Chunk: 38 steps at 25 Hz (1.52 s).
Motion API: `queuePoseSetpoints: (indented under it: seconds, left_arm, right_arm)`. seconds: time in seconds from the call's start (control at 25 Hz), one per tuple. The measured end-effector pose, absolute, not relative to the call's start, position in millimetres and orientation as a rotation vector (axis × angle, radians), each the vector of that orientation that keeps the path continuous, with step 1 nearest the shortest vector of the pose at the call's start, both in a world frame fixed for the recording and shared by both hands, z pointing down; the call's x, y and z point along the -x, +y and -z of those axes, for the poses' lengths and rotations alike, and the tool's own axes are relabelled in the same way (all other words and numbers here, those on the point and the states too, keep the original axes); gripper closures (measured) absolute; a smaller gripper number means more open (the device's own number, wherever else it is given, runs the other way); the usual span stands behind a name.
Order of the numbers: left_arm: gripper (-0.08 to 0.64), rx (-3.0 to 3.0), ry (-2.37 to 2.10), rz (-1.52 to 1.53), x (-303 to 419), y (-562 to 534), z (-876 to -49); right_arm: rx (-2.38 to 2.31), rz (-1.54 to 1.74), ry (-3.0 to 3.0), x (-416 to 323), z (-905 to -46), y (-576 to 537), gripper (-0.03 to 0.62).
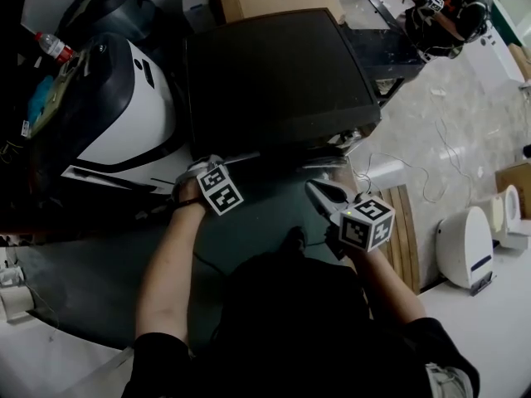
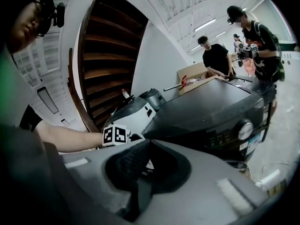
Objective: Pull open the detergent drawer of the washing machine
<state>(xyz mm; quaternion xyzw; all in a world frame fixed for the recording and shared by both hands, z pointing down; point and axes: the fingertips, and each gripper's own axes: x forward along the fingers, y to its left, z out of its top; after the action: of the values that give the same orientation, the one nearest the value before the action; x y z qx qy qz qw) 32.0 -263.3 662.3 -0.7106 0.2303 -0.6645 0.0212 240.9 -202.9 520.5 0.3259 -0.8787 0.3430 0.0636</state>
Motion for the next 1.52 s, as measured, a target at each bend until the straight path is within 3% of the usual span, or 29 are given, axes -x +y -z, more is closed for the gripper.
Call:
queuePoseSetpoints:
  seconds: [0.16, 0.76, 1.52]
  left_arm:
    - [0.486, 2.218, 0.71, 2.006, -33, -262, -659]
    - [0.493, 2.306, 0.677, 1.896, -37, -211, -656]
    - [0.5, 2.331, 0.617, 1.869, -47, -151, -659]
  right_arm:
    - [-1.012, -1.039, -2.631, -237, -522, -199, 0.589]
    - [-0.944, -1.039, -2.623, -180, -521, -153, 0.589]
    - [-0.972, -1.041, -2.608, -175, -523, -94, 0.589]
